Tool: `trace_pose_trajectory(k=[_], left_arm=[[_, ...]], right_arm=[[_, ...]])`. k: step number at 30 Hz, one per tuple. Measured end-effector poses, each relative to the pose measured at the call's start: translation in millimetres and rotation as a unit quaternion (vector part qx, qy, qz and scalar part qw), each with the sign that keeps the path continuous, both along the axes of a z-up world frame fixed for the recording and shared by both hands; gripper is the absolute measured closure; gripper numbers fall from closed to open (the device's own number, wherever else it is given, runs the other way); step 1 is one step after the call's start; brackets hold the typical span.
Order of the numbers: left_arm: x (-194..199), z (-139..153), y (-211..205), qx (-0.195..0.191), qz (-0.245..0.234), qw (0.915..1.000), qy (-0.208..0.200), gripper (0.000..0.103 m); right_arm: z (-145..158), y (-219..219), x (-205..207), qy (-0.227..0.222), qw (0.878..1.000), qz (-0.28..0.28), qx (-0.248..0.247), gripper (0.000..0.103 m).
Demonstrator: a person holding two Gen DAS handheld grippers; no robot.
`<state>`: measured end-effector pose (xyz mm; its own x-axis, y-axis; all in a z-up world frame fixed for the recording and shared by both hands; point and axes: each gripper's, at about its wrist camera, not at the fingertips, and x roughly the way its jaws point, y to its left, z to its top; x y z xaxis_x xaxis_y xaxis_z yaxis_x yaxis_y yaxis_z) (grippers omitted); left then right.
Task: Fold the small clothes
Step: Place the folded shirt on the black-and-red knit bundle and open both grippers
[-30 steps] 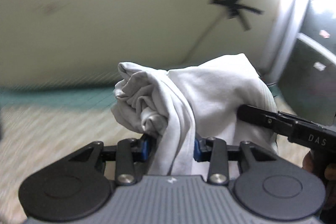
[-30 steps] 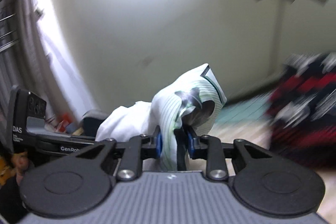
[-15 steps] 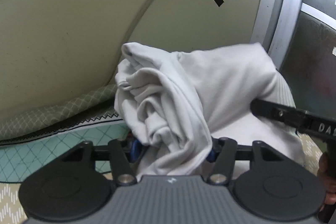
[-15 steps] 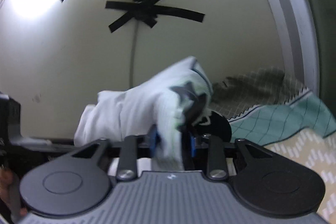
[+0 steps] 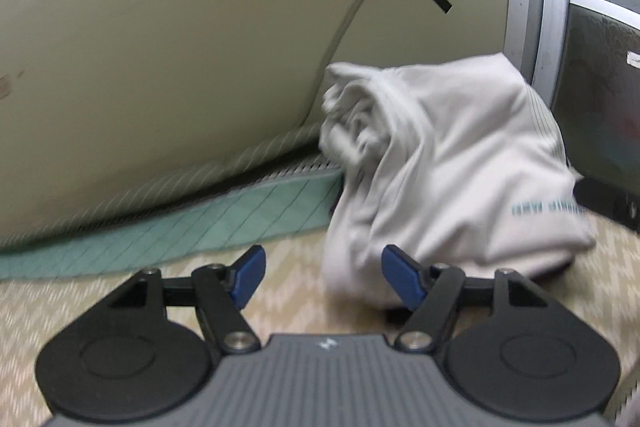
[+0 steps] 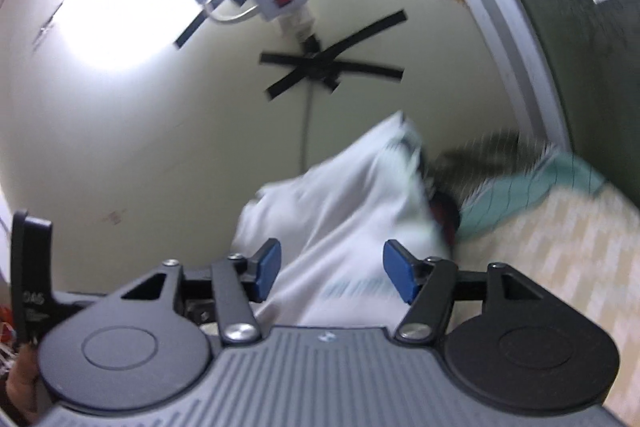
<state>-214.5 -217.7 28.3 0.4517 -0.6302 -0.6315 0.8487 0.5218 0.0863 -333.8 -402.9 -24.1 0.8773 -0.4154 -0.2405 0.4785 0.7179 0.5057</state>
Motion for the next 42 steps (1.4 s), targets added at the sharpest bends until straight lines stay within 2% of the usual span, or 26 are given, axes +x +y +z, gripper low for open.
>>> trace_pose_trajectory(k=[5, 8, 10, 17, 20, 23, 24, 27, 30, 42], left_arm=[[-2, 5, 44, -0.003, 0.021, 0.9998, 0.005, 0.036], [0, 7, 65, -0.008, 0.034, 0.9994, 0.008, 0.035], [0, 7, 78, -0.011, 0.044, 0.9989, 0.008, 0.029], [4, -4, 117, -0.008, 0.07, 0.9973, 0.02, 0.029], [3, -13, 123, -0.007, 0.077, 0.9968, 0.022, 0.026], [-1, -22, 123, 0.0, 0.084, 0.9964, 0.013, 0.017], [-2, -25, 122, 0.005, 0.083, 0.9965, 0.011, 0.012], [-4, -29, 122, 0.01, 0.081, 0.9967, 0.005, 0.009], [-3, -31, 121, 0.01, 0.083, 0.9965, 0.005, 0.0], [2, -40, 115, 0.031, 0.086, 0.9958, 0.005, 0.0]], right_arm=[[-13, 49, -1, -0.002, 0.999, 0.017, 0.035, 0.043], [-14, 71, 6, 0.002, 0.999, 0.028, 0.034, 0.043], [-14, 83, 9, 0.005, 0.999, 0.03, 0.033, 0.043], [-18, 110, 18, 0.015, 0.998, 0.04, 0.036, 0.042], [-20, 116, 19, 0.023, 0.998, 0.041, 0.031, 0.042], [-25, 120, 18, 0.033, 0.998, 0.038, 0.03, 0.042], [-27, 121, 18, 0.037, 0.998, 0.037, 0.031, 0.042], [-34, 123, 16, 0.047, 0.998, 0.032, 0.031, 0.042], [-39, 120, 16, 0.05, 0.997, 0.03, 0.043, 0.042], [-41, 114, 17, 0.044, 0.997, 0.034, 0.06, 0.042]])
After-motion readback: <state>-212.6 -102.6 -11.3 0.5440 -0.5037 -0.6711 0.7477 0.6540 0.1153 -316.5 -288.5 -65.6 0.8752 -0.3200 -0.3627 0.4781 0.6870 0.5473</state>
